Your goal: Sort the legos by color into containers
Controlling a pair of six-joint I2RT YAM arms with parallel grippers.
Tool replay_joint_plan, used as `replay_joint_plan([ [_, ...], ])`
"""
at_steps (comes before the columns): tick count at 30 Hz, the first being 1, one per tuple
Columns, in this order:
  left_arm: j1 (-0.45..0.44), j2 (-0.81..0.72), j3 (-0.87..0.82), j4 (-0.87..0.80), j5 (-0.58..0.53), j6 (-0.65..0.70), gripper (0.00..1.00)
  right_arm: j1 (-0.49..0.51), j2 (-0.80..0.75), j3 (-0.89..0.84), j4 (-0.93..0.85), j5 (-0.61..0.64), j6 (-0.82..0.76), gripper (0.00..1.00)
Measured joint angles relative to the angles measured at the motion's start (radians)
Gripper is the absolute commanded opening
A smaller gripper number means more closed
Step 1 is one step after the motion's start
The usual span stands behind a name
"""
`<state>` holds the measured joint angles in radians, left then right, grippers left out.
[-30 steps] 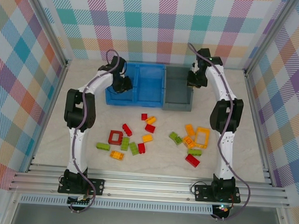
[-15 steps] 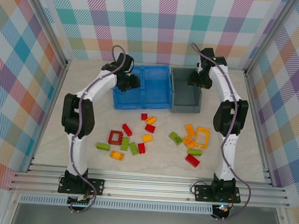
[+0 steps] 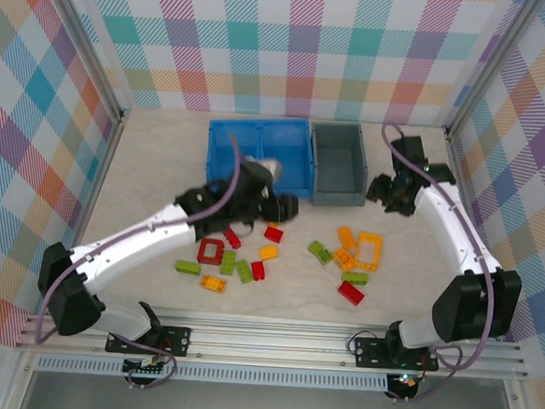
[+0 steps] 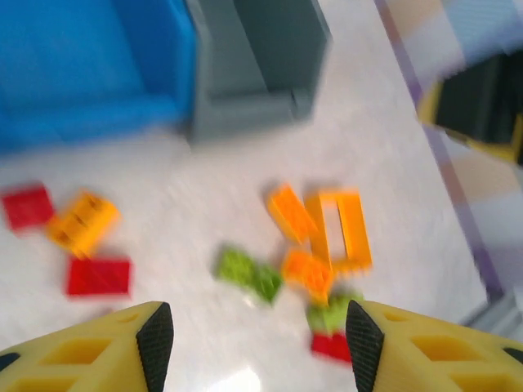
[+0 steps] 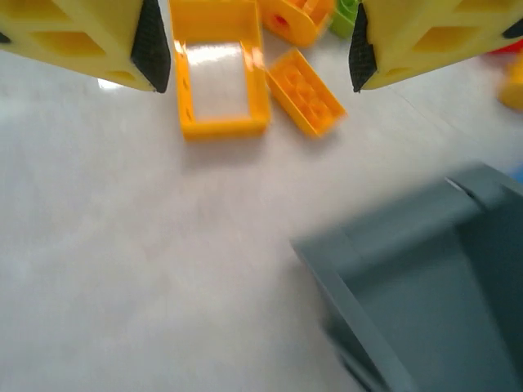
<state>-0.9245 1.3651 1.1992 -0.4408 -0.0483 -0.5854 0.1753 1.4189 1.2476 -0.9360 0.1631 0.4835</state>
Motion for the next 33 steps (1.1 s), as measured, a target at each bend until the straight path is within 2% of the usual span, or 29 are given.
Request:
replay_joint_plan([
  [5, -0.272, -0.048, -0.183, 0.107, -0.114, -0.068, 0.64, 0.000, -0.072, -0.226, 0.016, -0.038, 0.063, 0.45],
  [9, -0.383, -0.059, -0.243, 0.182, -0.183, -0.115, 0.63, -0.003, -0.053, -0.285, 0.059, -0.060, 0.078, 0.38],
  [11, -0.406, -0.061, -0.262, 0.208, -0.209, -0.139, 0.63, -0.008, -0.029, -0.298, 0.083, -0.061, 0.084, 0.35],
  [16, -0.429, -0.061, -0.274, 0.261, -0.250, -0.164, 0.63, -0.019, -0.004, -0.338, 0.111, -0.049, 0.085, 0.35],
  [19, -0.437, -0.061, -0.281, 0.292, -0.253, -0.167, 0.63, -0.020, -0.003, -0.349, 0.117, -0.040, 0.085, 0.34],
  [33, -0.441, -0.057, -0.283, 0.343, -0.253, -0.166, 0.62, -0.039, 0.095, -0.358, 0.174, -0.029, 0.077, 0.20],
])
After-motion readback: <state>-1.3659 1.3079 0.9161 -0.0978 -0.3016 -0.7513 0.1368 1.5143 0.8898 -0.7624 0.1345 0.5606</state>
